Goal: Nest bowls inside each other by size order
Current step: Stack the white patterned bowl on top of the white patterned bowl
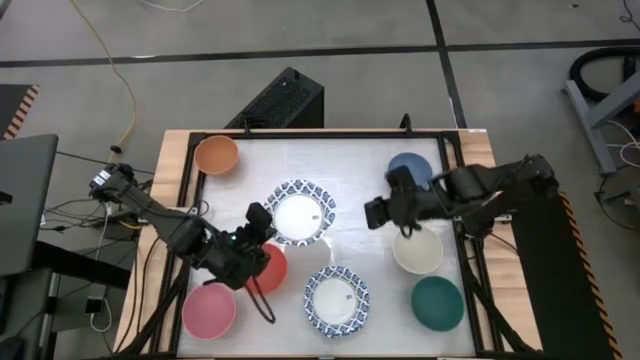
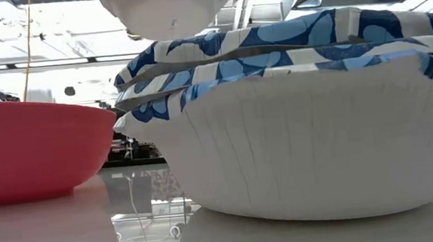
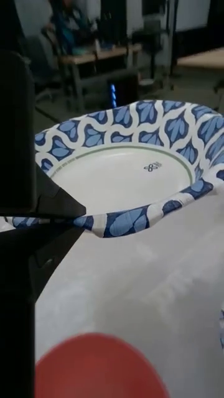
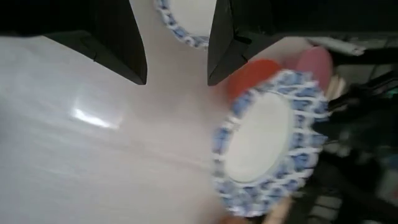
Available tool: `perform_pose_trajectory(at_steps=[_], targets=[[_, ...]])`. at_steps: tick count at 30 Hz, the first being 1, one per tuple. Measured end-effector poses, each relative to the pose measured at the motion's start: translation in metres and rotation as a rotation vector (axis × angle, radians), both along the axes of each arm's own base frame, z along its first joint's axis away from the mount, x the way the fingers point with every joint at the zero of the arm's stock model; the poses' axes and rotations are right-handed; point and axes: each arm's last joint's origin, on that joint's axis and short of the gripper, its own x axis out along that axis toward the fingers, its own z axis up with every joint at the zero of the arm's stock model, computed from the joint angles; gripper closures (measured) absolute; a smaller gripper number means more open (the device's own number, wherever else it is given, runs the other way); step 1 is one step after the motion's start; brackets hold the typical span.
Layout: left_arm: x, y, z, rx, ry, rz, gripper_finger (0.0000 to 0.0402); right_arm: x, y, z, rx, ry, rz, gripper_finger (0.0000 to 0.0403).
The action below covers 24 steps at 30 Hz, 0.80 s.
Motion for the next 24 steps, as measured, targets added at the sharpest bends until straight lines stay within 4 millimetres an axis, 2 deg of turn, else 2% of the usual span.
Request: perform_pose_trajectory(at_steps=[5, 10, 15, 24], targets=[[-0.003, -0.006, 0.001, 0.052, -0.03, 0.006, 0.0401, 0.026, -0.02, 0.002, 0.006, -0.055, 0.128, 0.0214], [-0.006, -0.011, 0.002, 0.076, -0.074, 0.027, 0.0401, 0.046, -0.034, -0.008, -0.043, -0.03, 0.15, 0.0214], [-0.007, -0.014, 0.003, 0.063, -0.087, 0.02, 0.0401, 0.062, -0.044, -0.009, -0.065, -0.075, 0.207, 0.0214], [-0.007, -0.014, 0.003, 0.057, -0.092, 0.026, 0.0401, 0.066, -0.055, -0.007, -0.07, -0.11, 0.228, 0.0214]])
